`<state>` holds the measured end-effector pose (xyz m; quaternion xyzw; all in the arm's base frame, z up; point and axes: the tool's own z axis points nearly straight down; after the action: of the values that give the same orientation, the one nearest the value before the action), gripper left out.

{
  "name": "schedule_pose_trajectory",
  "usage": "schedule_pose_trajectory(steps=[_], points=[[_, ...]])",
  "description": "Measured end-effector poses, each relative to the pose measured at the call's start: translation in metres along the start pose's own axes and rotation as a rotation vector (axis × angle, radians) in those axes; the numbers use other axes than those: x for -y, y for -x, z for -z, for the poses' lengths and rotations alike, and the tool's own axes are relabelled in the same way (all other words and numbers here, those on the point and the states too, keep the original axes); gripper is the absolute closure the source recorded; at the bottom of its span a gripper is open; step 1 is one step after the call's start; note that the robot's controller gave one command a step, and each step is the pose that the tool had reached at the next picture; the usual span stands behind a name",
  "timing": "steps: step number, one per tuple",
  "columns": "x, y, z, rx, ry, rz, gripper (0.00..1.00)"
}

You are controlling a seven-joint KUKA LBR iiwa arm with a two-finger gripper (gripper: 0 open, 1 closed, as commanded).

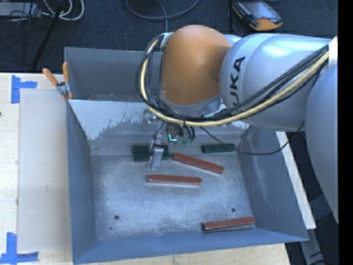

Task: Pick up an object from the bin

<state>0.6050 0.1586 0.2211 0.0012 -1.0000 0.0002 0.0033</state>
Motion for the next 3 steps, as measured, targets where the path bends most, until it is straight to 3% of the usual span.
schedule_pose_trajectory(steps=[1, 2, 3], points=[[0.052, 0.012, -0.102, 0.0, -0.003, 0.15, 0.0], [0.064, -0.013, -0.149, 0.01, 0.0, 0.313, 0.0], [0.064, -0.013, -0.149, 0.008, 0.001, 0.309, 1.0]])
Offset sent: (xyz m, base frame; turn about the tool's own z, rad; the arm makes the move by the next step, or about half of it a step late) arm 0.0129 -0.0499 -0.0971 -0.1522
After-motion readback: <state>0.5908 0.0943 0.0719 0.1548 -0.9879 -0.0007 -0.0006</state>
